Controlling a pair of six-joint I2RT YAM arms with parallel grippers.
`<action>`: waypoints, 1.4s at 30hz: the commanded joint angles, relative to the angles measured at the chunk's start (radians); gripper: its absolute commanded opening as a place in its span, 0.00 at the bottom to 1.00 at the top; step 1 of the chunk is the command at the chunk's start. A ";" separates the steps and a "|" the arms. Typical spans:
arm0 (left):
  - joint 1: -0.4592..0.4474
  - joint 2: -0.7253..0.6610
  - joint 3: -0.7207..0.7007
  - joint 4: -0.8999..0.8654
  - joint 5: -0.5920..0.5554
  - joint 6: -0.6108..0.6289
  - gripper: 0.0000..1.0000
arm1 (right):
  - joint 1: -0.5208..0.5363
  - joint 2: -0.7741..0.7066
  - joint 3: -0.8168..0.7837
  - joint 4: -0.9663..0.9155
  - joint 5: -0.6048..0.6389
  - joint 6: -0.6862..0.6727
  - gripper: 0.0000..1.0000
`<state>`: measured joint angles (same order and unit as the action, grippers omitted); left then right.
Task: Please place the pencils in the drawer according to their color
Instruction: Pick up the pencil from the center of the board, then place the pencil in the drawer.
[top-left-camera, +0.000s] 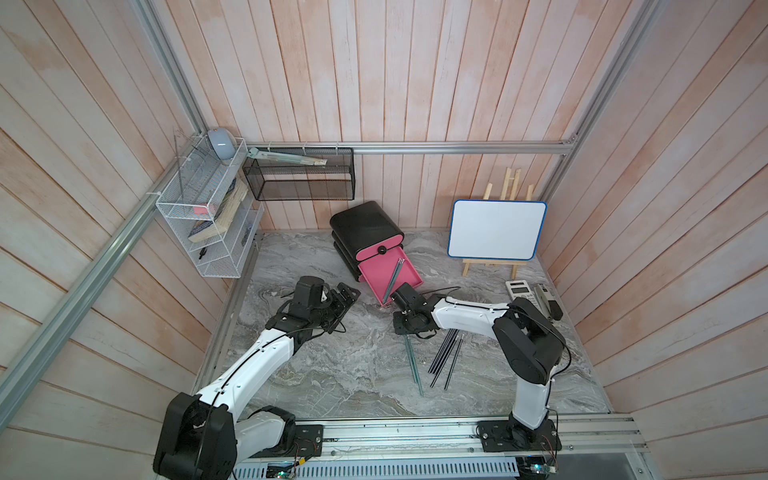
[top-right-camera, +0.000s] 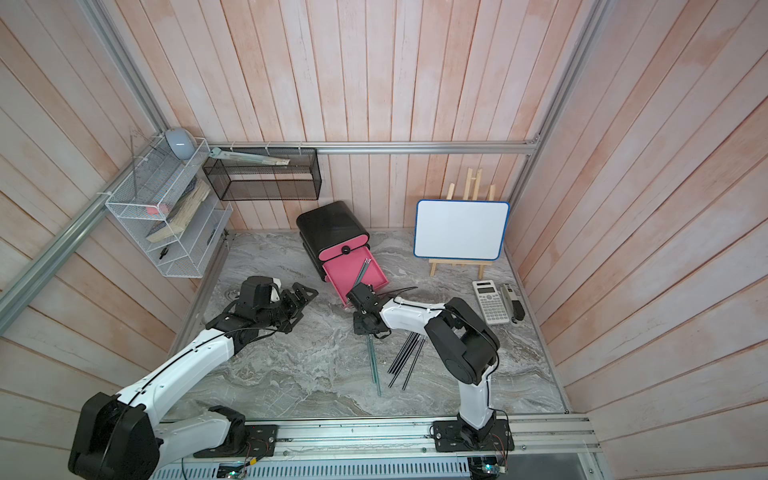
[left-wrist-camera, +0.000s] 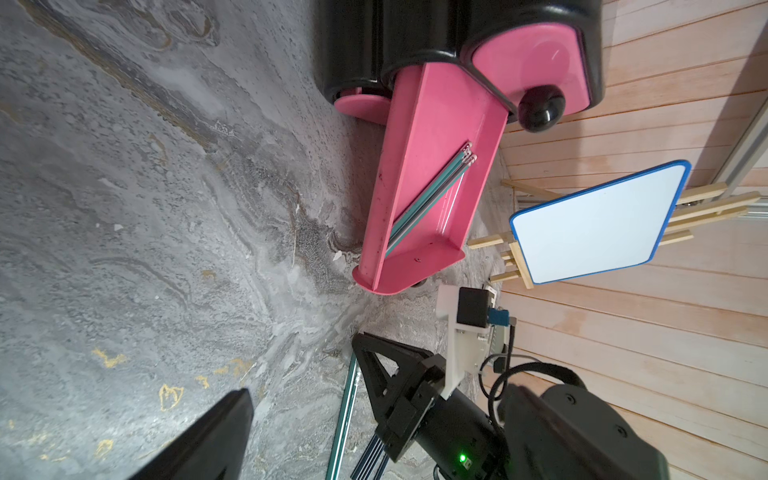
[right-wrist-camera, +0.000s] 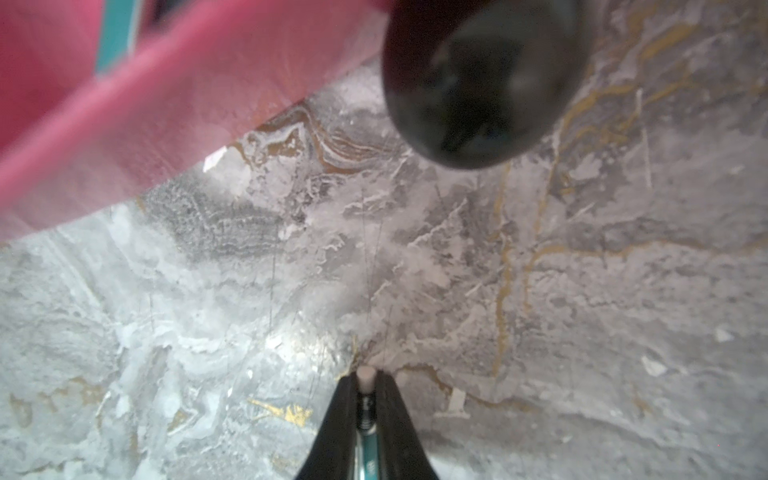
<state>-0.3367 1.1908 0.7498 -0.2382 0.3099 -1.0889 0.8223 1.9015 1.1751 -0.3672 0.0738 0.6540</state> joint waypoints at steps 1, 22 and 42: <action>-0.004 0.004 -0.018 0.021 0.010 0.000 0.99 | 0.015 0.030 -0.026 -0.065 -0.015 0.004 0.05; -0.006 0.049 0.016 -0.068 0.003 0.134 0.99 | 0.010 -0.190 -0.041 0.040 -0.151 0.070 0.00; -0.074 0.139 0.097 -0.008 0.026 0.178 1.00 | -0.242 -0.250 0.009 0.346 -0.338 0.286 0.00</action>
<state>-0.4057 1.3170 0.8051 -0.2863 0.3214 -0.9340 0.6071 1.6215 1.1492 -0.1184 -0.2241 0.8761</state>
